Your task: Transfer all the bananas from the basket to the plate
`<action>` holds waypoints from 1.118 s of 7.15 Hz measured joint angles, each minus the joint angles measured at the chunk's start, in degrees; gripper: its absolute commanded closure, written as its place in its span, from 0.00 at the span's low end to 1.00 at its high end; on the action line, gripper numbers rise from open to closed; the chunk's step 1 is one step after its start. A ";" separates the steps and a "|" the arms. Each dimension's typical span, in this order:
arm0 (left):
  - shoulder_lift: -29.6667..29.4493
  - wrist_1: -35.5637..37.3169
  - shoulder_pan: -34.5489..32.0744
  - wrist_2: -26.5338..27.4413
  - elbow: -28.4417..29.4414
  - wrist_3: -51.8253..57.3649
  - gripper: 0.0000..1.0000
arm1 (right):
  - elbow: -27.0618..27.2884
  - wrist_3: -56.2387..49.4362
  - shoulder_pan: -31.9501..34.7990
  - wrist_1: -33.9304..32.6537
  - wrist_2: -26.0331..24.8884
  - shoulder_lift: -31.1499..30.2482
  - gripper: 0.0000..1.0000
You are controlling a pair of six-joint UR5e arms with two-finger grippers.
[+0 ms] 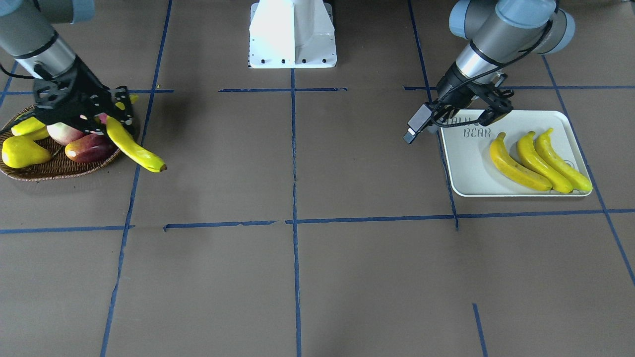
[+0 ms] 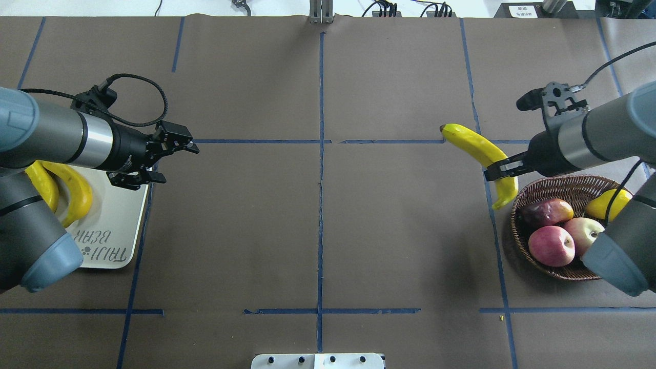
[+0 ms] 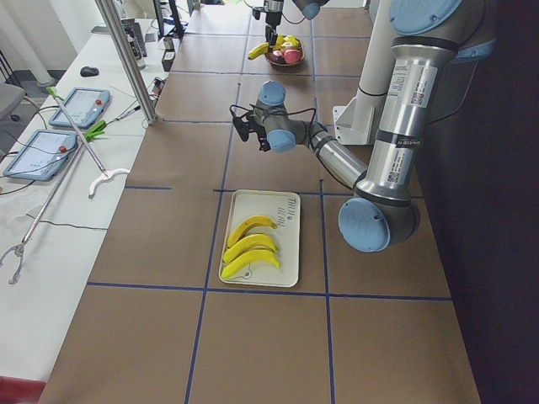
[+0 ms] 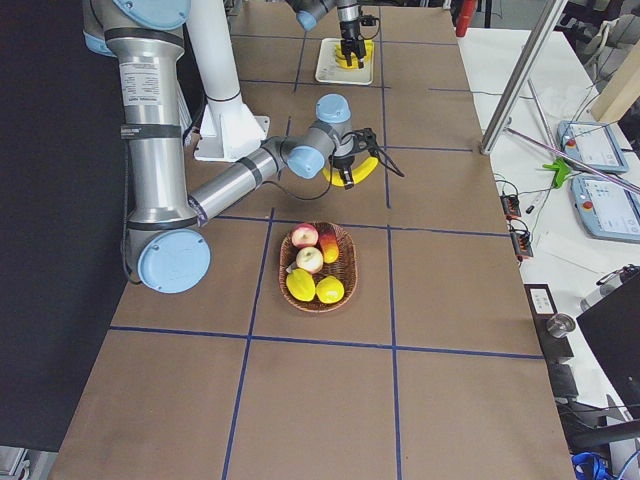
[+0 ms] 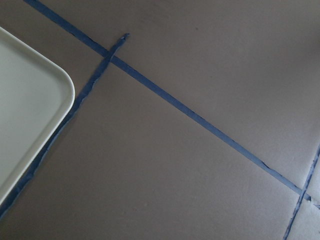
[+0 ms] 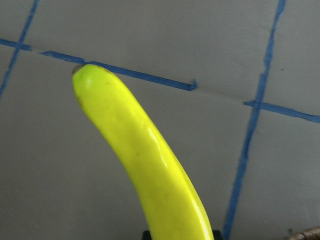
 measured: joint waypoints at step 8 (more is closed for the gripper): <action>-16.92 21.81 3.61 0.08 0.81 -5.14 0.00 | -3.71 11.21 -20.54 -15.78 -24.47 23.27 0.98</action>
